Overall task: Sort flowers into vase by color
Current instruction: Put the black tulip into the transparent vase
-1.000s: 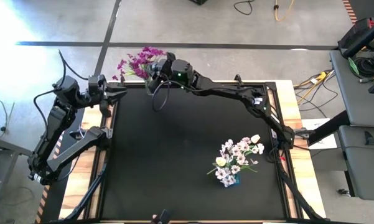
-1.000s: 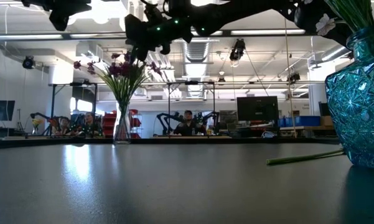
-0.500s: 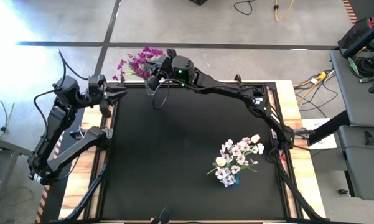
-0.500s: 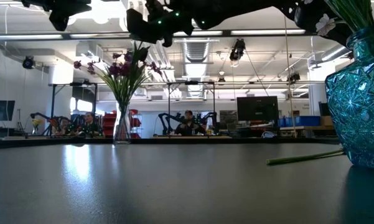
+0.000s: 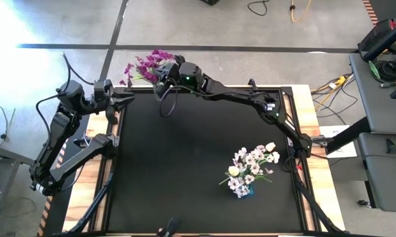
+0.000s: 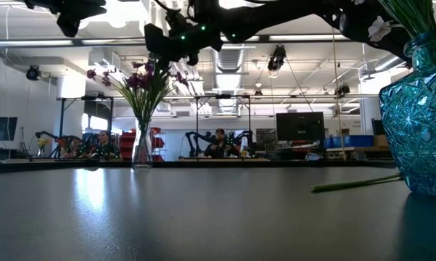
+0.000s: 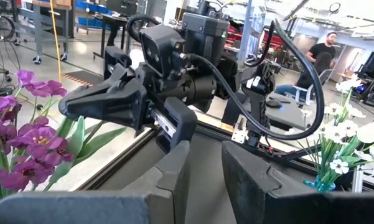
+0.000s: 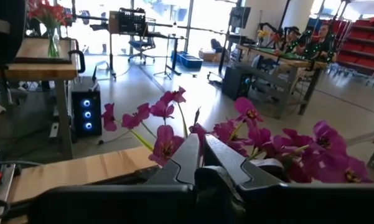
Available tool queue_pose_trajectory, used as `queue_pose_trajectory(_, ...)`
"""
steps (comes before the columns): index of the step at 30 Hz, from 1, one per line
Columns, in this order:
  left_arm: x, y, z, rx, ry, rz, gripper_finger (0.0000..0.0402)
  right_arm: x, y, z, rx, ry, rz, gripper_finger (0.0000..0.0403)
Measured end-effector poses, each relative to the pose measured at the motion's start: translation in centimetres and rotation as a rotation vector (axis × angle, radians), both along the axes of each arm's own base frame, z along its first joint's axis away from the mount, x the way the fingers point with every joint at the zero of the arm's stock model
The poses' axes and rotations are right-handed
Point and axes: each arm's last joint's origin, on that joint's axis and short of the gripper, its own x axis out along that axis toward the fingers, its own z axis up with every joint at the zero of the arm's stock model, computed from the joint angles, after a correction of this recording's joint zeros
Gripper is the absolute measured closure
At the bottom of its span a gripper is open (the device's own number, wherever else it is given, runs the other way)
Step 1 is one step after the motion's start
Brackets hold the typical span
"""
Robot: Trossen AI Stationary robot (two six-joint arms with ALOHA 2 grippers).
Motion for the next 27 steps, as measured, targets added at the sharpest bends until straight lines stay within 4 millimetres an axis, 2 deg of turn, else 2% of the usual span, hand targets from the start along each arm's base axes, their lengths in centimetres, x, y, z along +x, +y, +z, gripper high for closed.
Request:
queue_pose_trajectory(14, -0.03, -0.05, -0.27, -0.026, 0.015, 0.000, 0.0324, 0.19, -0.53, -0.71, 0.008, -0.009, -0.009, 0.0384)
queue_pose_trajectory(27, -0.03, -0.05, -0.27, -0.026, 0.015, 0.000, 0.0324, 0.12, -0.68, -0.64, 0.028, -0.016, -0.012, 0.0280)
